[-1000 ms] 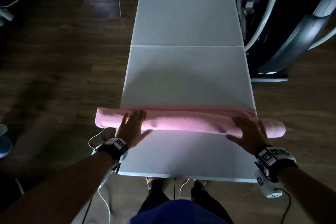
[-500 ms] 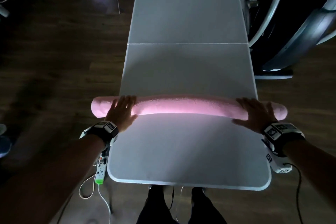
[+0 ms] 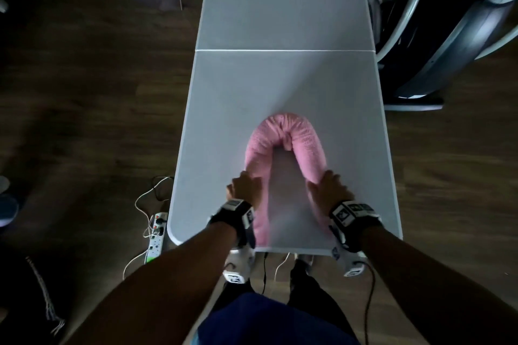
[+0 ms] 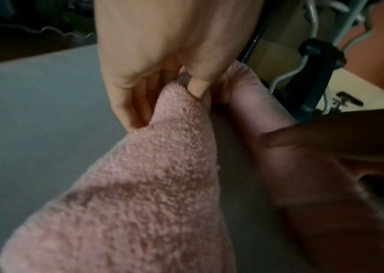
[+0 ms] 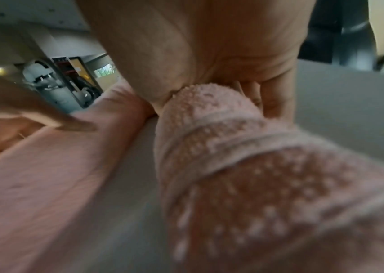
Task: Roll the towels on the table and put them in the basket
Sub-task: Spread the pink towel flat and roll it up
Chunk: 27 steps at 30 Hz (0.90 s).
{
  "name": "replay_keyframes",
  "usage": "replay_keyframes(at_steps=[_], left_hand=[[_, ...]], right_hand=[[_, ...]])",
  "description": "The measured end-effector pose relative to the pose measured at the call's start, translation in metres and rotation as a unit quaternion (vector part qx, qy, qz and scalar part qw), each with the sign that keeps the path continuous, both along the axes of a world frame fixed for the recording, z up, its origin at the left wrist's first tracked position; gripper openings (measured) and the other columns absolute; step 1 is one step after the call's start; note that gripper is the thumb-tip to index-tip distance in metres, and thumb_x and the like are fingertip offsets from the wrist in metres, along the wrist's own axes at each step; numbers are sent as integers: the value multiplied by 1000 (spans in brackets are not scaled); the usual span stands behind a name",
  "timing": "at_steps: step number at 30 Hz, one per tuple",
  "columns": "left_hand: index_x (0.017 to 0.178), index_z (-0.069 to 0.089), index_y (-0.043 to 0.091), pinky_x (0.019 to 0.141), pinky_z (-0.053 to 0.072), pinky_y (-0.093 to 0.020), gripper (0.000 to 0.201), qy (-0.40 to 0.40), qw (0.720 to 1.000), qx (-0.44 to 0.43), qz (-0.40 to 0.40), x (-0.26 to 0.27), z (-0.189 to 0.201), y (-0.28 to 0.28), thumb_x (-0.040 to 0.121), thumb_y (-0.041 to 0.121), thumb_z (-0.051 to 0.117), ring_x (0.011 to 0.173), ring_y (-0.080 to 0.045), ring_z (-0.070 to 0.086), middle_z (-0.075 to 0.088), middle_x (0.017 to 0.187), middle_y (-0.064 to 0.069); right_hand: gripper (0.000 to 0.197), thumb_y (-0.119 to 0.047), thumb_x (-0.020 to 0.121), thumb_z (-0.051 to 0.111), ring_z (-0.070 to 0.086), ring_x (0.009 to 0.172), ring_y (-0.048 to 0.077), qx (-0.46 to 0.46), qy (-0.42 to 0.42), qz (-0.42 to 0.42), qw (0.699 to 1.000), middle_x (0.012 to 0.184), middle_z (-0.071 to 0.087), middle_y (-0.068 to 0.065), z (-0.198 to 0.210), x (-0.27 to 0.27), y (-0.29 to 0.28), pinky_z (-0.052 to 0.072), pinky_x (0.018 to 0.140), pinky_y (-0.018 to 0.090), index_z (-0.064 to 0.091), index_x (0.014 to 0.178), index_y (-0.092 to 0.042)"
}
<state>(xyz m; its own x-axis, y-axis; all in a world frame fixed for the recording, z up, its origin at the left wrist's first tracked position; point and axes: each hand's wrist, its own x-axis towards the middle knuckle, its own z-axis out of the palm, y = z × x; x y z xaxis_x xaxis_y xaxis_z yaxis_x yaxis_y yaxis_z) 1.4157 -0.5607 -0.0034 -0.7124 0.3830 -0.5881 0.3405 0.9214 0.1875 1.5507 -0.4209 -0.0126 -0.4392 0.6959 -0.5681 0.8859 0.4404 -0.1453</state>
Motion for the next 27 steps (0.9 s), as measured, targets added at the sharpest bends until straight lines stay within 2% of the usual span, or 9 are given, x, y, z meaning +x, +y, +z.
replay_keyframes(at_steps=[5, 10, 13, 15, 17, 19, 20, 23, 27], left_hand=[[123, 58, 6, 90, 45, -38, 51, -124, 969, 97, 191, 39, 8, 6, 90, 44, 54, 112, -39, 56, 60, 123, -21], [118, 63, 5, 80, 49, -35, 53, -141, 955, 135, 221, 46, 5, -4, 85, 47, 59, 101, -38, 61, 64, 115, -21], [125, 56, 4, 82, 44, -36, 54, -116, 974, 110, 162, 52, 9, -6, 93, 48, 51, 109, -38, 58, 60, 122, -22], [139, 40, 6, 92, 41, -39, 53, -134, 984, 99, 68, 60, 9, -9, 99, 41, 44, 119, -39, 51, 52, 133, -22], [148, 25, 8, 96, 43, -42, 60, -197, 971, 131, -23, 69, 3, -20, 98, 32, 48, 119, -38, 52, 50, 134, -22], [147, 27, 11, 94, 46, -46, 63, -236, 959, 137, -84, 75, -3, -38, 92, 22, 55, 115, -34, 55, 51, 135, -19], [148, 27, 13, 97, 45, -46, 64, -232, 958, 126, -110, 78, -5, -49, 91, 17, 55, 119, -32, 52, 46, 141, -17], [149, 28, 13, 108, 35, -39, 61, -212, 960, 105, -151, 88, -3, -83, 92, 11, 49, 132, -30, 42, 39, 148, -14], [140, 46, 11, 101, 37, -30, 44, -217, 968, 96, -81, 91, -6, -151, 96, 14, 46, 124, -28, 51, 51, 139, -16]], right_hand=[[60, -54, 94, 41, 52, 113, 42, -85, 46, -57, 994, 127, 47, 21, -3, 3, -44, 41, 92, 46, 37, 123, -2], [64, -57, 94, 39, 48, 119, 41, -112, 66, -73, 989, 132, 45, 22, -5, 10, -53, 38, 97, 46, 36, 128, -2], [79, -66, 90, 36, 39, 127, 35, -61, 34, -37, 997, 140, 38, 20, -2, 9, -55, 31, 104, 48, 30, 138, -3], [104, -77, 81, 40, 30, 135, 36, -51, 41, -48, 997, 151, 25, 20, 6, 3, -56, 23, 109, 50, 10, 149, -5], [124, -82, 70, 49, 17, 142, 38, -65, 59, -89, 992, 157, 8, 21, 7, -9, -59, 14, 114, 53, -9, 151, -8], [138, -87, 57, 52, 9, 144, 39, -35, 43, -78, 995, 157, 0, 23, 3, -23, -64, 7, 113, 59, -14, 149, -9], [140, -84, 53, 55, 10, 144, 39, -20, 26, -64, 997, 157, 0, 23, 0, -30, -68, 8, 111, 61, -15, 149, -10], [131, -51, 62, 78, 29, 134, 41, 39, 4, -10, 999, 151, 19, 22, -6, -37, -71, 28, 106, 61, -12, 150, -14], [103, -38, 68, 70, 46, 115, 39, 22, 94, 48, 994, 130, 40, 15, 7, -47, -59, 38, 96, 50, 8, 148, -19]])
